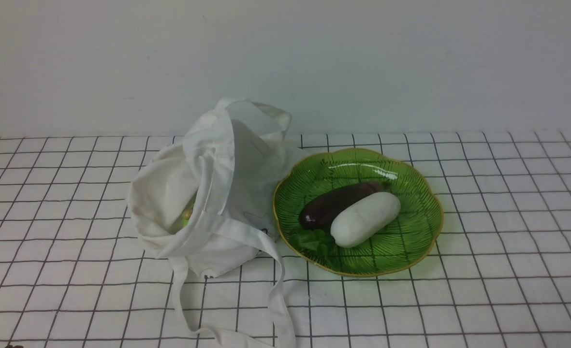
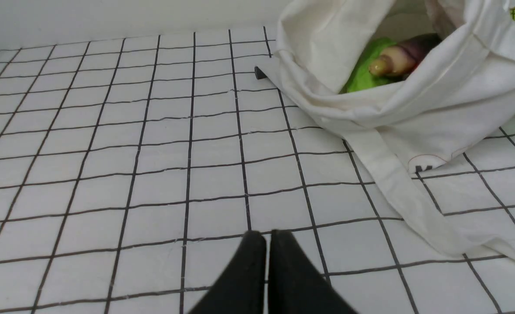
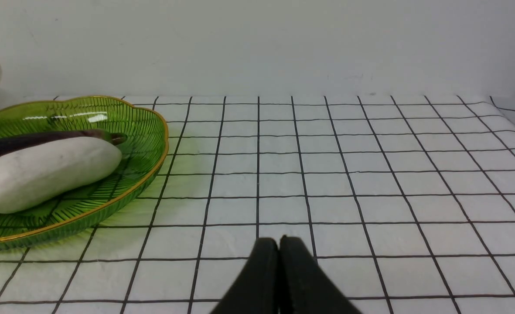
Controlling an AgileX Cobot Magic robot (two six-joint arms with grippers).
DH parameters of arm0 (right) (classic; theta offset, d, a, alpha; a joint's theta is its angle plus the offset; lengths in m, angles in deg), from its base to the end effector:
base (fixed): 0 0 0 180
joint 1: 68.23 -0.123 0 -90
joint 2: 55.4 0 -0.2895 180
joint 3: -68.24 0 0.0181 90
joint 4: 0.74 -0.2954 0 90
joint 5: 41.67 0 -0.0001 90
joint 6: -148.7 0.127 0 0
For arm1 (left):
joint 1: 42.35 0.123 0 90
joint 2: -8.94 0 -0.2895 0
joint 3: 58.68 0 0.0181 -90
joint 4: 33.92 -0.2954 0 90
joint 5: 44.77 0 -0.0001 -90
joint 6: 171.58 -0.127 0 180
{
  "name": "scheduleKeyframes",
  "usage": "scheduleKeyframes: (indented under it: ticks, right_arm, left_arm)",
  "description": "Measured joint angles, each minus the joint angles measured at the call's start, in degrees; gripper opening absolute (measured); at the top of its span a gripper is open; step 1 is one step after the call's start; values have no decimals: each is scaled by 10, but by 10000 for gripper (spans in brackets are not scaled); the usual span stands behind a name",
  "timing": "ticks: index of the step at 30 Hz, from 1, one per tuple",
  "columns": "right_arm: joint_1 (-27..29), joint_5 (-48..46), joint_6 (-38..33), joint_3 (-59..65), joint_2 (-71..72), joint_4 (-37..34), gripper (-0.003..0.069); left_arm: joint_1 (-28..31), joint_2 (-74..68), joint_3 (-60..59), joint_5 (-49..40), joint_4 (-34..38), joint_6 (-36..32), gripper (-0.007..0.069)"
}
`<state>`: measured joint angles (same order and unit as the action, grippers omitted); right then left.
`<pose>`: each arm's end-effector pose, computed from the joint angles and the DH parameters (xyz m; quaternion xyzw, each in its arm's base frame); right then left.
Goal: Take vegetables from bag on white checkered tablecloth place on plate.
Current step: 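Reach into the bag and grasp a vegetable inside it with the left gripper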
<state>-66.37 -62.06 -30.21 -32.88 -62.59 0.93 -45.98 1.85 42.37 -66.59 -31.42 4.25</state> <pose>0.1279 -0.0054 0.1615 0.0127 0.8009 -0.0163 0.5984 0.1266 -0.0101 0.1582 0.0434 0.8070 -0.0157 0.5887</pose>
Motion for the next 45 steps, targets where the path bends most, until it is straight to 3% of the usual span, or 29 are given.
scheduleKeyframes:
  ticks: [4,8,12,14,17,21,23,26,29,30,34,38,45]
  right_arm:
    - [0,0,0,0,0,0,-18]
    - [0,0,0,0,0,0,-18]
    - [0,0,0,0,0,0,-18]
    - [0,0,0,0,0,0,-18]
    - [0,0,0,0,0,0,-18]
    - [0,0,0,0,0,0,-18]
    - [0,0,0,0,0,0,-18]
    - [0,0,0,0,0,0,-18]
    - [0,0,0,0,0,0,-18]
    - [0,0,0,0,0,0,-18]
    - [0,0,0,0,0,0,-18]
    - [0,0,0,0,0,0,-18]
    - [0,0,0,0,0,0,-18]
  left_arm:
    - [0,0,0,0,11,3,-8]
    - [0,0,0,-2,123,51,-8]
    - [0,0,0,-6,399,157,-8]
    - [0,0,0,-5,456,168,-8]
    - [0,0,0,3,563,168,-8]
    - [0,0,1,32,613,140,-8]
    - [0,0,46,35,647,72,-8]
    - [0,-30,152,34,656,-70,-8]
    - [0,-166,269,-23,622,-174,-8]
    - [0,-178,269,-23,618,-174,-8]
    - [0,-451,396,-144,468,-203,-8]
    - [0,-685,511,-193,345,-193,-8]
    - [-2,-954,695,-262,308,-179,-8]
